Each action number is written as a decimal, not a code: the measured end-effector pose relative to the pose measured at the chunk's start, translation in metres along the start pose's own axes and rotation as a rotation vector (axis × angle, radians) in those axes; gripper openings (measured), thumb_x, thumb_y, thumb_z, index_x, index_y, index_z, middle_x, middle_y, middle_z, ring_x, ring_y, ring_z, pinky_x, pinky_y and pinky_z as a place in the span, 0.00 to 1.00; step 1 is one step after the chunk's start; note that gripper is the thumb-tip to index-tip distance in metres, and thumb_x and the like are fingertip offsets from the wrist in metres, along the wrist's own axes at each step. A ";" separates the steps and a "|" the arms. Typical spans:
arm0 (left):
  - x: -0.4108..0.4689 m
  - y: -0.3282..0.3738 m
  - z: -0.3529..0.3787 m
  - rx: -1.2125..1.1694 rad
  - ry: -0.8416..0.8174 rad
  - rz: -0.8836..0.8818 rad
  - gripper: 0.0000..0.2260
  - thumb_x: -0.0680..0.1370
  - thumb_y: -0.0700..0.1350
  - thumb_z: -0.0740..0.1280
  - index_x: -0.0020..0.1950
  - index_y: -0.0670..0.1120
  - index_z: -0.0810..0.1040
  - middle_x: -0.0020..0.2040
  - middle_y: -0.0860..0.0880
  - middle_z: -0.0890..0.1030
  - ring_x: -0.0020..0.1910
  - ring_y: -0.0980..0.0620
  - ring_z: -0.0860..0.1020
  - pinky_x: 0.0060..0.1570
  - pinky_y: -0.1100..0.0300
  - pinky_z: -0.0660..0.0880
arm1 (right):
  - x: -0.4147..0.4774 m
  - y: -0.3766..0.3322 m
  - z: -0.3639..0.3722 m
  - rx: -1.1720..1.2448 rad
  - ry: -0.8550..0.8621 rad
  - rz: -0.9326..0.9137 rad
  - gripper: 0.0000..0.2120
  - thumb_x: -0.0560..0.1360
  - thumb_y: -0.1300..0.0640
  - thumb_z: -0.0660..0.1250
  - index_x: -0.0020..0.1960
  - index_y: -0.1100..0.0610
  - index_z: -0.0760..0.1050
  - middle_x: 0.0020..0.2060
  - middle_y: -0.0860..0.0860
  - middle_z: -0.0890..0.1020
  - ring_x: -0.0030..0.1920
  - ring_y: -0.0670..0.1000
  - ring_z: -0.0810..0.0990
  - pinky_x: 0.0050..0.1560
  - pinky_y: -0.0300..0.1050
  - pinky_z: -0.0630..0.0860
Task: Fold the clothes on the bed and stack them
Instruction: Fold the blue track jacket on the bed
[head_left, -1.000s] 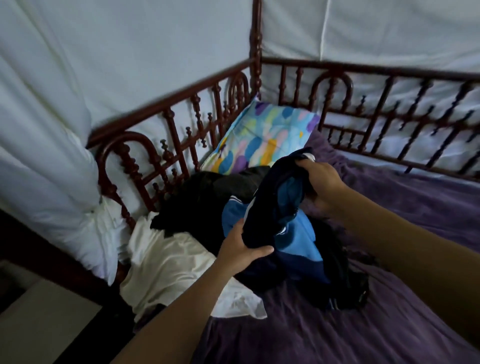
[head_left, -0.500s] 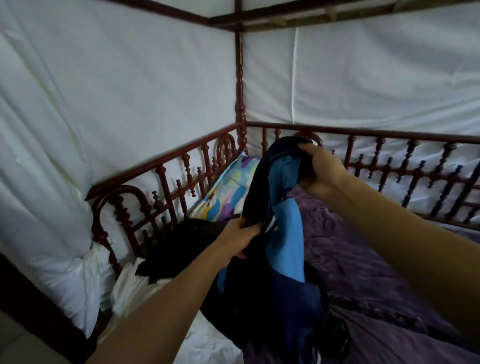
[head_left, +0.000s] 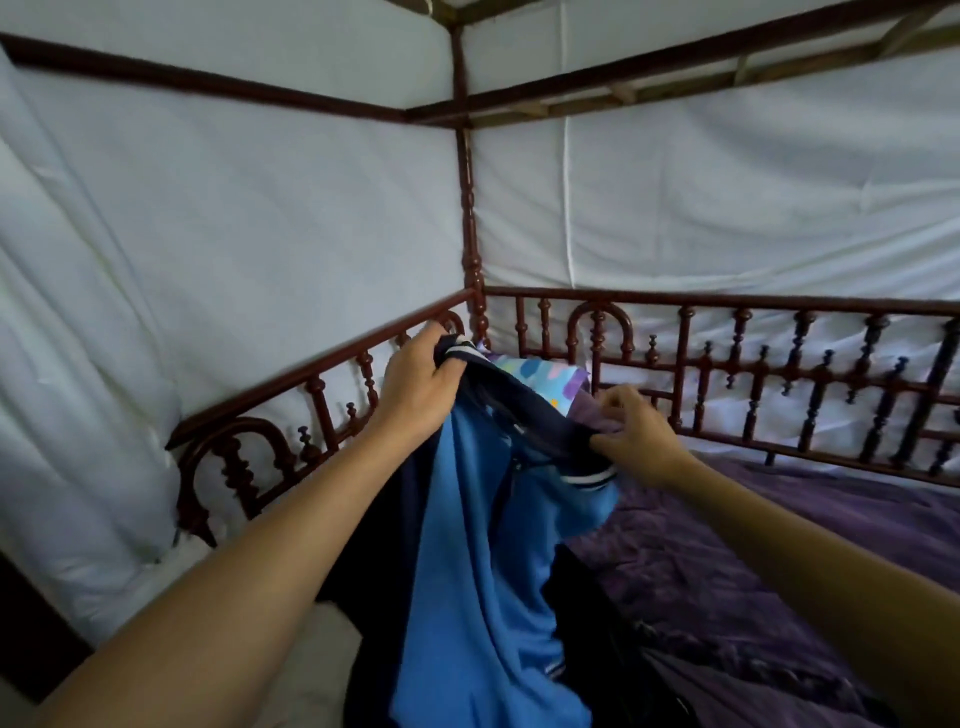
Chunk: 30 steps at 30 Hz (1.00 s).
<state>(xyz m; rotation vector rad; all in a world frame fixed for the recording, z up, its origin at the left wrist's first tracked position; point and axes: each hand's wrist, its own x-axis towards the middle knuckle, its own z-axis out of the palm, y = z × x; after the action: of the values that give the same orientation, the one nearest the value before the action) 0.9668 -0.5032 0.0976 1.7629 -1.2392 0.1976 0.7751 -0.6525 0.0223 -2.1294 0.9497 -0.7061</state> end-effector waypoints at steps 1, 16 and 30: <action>0.004 0.007 -0.006 0.006 0.015 0.006 0.06 0.77 0.39 0.61 0.40 0.46 0.70 0.34 0.54 0.73 0.34 0.59 0.71 0.31 0.68 0.64 | -0.007 -0.004 0.004 0.225 -0.080 -0.003 0.19 0.74 0.62 0.69 0.62 0.54 0.69 0.57 0.52 0.77 0.58 0.51 0.77 0.57 0.44 0.76; 0.040 -0.028 -0.098 -0.023 -0.322 -0.119 0.23 0.61 0.58 0.79 0.45 0.46 0.76 0.41 0.49 0.84 0.39 0.52 0.81 0.43 0.54 0.77 | -0.021 -0.039 0.002 0.385 0.085 -0.016 0.12 0.79 0.56 0.64 0.47 0.65 0.79 0.39 0.56 0.82 0.37 0.51 0.79 0.35 0.40 0.75; 0.108 -0.129 -0.100 0.266 -0.125 0.204 0.06 0.71 0.45 0.67 0.41 0.46 0.83 0.41 0.42 0.83 0.42 0.40 0.80 0.42 0.53 0.74 | -0.089 -0.142 -0.028 -0.192 0.090 -0.275 0.05 0.72 0.52 0.73 0.47 0.48 0.80 0.40 0.46 0.84 0.43 0.43 0.82 0.43 0.41 0.77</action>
<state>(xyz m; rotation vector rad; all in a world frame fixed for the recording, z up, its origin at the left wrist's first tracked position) 1.1574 -0.4915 0.1395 1.8948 -1.5424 0.3903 0.7621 -0.5230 0.1306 -2.4456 0.8063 -0.8825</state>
